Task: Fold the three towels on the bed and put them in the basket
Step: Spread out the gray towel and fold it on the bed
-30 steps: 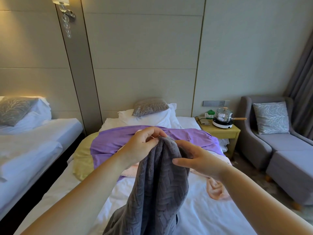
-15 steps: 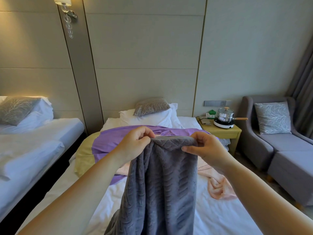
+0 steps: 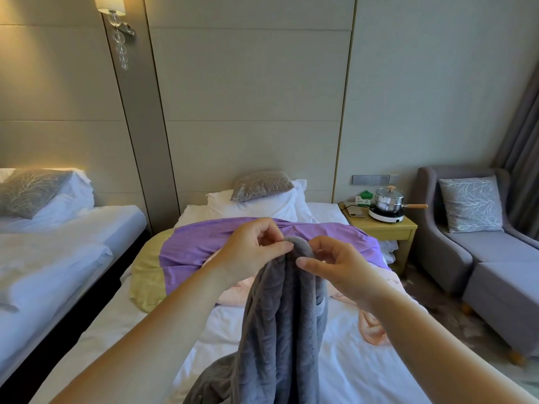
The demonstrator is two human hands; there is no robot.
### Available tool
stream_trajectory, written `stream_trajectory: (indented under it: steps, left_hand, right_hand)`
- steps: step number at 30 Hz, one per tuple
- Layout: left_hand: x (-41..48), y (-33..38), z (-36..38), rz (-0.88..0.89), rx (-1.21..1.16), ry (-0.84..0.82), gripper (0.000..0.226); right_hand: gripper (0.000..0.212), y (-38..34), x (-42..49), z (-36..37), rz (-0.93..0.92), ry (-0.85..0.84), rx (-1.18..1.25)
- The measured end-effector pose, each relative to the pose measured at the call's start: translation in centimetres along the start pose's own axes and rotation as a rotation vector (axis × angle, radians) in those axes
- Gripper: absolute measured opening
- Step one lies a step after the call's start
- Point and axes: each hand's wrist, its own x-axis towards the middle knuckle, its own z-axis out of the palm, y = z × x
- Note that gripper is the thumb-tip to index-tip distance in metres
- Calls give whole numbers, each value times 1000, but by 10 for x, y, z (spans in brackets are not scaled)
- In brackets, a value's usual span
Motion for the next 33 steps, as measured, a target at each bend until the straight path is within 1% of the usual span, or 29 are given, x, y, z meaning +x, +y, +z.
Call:
stream_trajectory:
  steps: [1, 4, 6, 8, 10, 11, 14, 16, 20, 23, 27, 28, 29, 30, 33]
  left_hand:
    - [0, 0, -2, -6, -29, 35, 18]
    - [-1, 1, -11, -37, -73, 90, 14]
    - [-1, 3, -15, -78, -59, 62, 16]
    - [0, 6, -15, -176, -3, -13, 21]
    - [-1, 9, -15, -247, 61, -85, 16]
    - [-1, 10, -15, -243, 81, -111, 12]
    - [-4, 16, -15, -143, 119, -108, 19]
    - [-3, 22, -14, -59, 174, -68, 21]
    - [9, 38, -16, 104, 277, 57, 12]
    - [20, 51, -23, 177, 230, 140, 11]
    - [35, 63, -37, 206, 145, 313, 12]
    - [39, 65, -42, 212, 132, 359, 13]
    - [41, 68, -49, 219, 126, 406, 14]
    - [43, 70, -55, 219, 125, 453, 13]
    - [46, 74, -78, 201, 113, 595, 9]
  right_hand:
    - [27, 4, -3, 2, 34, -7, 24]
    - [12, 14, -6, 6, 52, 23, 38]
    - [10, 13, -3, 7, 30, 64, 50]
    - [11, 7, 1, 9, 0, 81, 65]
    - [11, 2, 6, 10, -35, 77, 51]
    - [11, 0, 8, 11, -52, 77, 34]
    - [17, -1, 10, 15, -91, 85, 25]
    - [18, -2, 9, 17, -94, 68, 48]
    - [12, 1, 4, 21, -95, 23, 14]
    - [8, 6, 1, 24, -95, 20, -73]
    - [8, 17, 1, 29, -83, 1, -255]
    - [15, 19, 1, 29, -72, -2, -276]
    - [24, 21, 0, 29, -57, -7, -278]
    - [29, 24, 0, 28, -38, -10, -278]
    - [24, 30, -1, 18, 10, -5, -224]
